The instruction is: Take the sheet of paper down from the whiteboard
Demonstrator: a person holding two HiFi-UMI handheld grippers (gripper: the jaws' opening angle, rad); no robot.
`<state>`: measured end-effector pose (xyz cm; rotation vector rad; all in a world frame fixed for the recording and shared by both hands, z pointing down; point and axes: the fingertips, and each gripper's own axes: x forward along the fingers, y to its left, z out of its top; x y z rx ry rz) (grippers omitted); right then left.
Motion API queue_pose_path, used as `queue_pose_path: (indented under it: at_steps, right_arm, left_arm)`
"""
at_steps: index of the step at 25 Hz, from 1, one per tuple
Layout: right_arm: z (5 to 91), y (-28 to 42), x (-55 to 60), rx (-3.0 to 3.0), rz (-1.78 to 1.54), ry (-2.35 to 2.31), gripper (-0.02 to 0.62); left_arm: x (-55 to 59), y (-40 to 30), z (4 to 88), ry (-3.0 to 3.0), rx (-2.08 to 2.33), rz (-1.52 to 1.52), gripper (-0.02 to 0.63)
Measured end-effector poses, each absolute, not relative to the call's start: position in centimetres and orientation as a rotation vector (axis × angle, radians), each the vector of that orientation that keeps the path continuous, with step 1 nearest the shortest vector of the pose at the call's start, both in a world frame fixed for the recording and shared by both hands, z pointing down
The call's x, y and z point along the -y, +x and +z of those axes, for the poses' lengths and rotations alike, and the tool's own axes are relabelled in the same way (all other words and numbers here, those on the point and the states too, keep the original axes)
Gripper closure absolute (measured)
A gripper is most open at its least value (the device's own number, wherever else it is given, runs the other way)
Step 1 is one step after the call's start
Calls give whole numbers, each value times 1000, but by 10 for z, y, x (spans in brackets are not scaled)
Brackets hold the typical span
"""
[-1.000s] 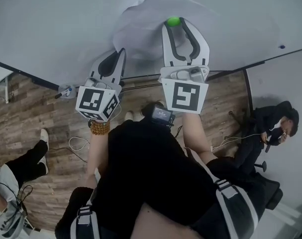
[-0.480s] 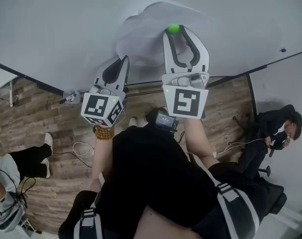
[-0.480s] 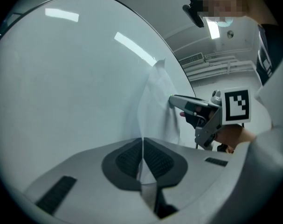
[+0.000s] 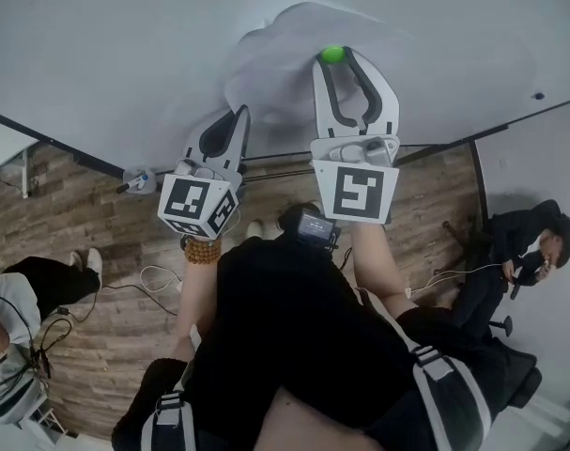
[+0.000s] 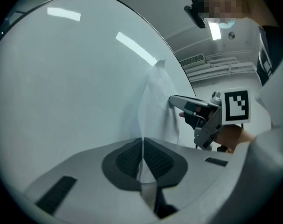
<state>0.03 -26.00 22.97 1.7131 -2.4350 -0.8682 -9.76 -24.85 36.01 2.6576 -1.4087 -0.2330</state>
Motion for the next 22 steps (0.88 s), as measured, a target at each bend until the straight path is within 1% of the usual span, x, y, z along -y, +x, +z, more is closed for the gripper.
queue_pose_path:
  at_steps: [17, 22]
  right_arm:
    - [232, 0, 261, 2467, -845, 1695, 477]
    - [231, 1, 262, 2460, -854, 1686, 477]
  left_arm:
    - [257, -99, 364, 2603, 1451, -260, 594]
    - [258, -99, 364, 2566, 1432, -308, 594]
